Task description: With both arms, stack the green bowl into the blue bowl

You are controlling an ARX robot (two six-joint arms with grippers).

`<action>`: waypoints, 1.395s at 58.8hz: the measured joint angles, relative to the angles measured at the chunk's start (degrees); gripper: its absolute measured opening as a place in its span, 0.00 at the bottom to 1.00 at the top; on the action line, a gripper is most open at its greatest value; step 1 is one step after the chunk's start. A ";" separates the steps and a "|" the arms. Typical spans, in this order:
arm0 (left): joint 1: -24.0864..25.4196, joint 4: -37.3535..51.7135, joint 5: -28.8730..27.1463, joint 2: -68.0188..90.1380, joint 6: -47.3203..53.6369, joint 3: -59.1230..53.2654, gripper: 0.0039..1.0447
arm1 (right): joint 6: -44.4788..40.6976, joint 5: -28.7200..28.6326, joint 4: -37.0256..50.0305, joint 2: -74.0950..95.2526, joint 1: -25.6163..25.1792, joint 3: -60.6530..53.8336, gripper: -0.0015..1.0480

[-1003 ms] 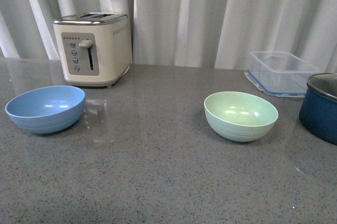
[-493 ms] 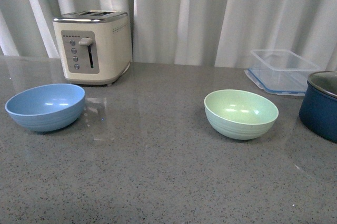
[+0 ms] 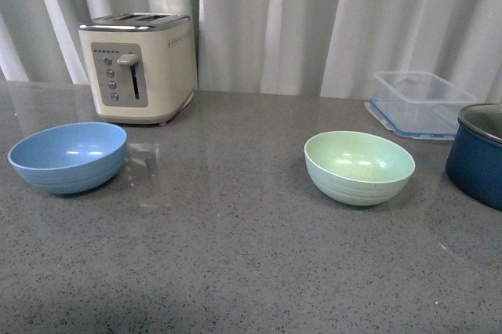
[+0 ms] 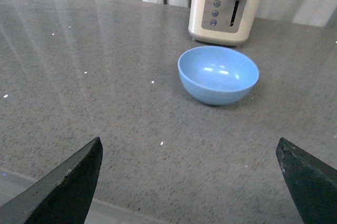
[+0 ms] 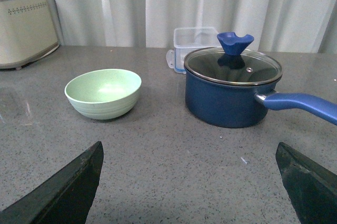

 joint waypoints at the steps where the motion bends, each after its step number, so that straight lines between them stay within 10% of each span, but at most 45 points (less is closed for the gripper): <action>1: 0.46 -0.02 -0.26 1.51 -0.20 1.31 0.94 | 0.00 0.00 0.00 0.00 0.00 0.00 0.90; 23: 8.09 -6.91 7.80 31.45 -13.62 28.61 0.94 | 0.00 0.00 0.00 0.00 0.00 0.00 0.90; 82: 1.36 -21.53 8.04 76.39 -21.20 62.42 0.94 | 0.00 0.00 0.00 0.00 0.00 0.00 0.90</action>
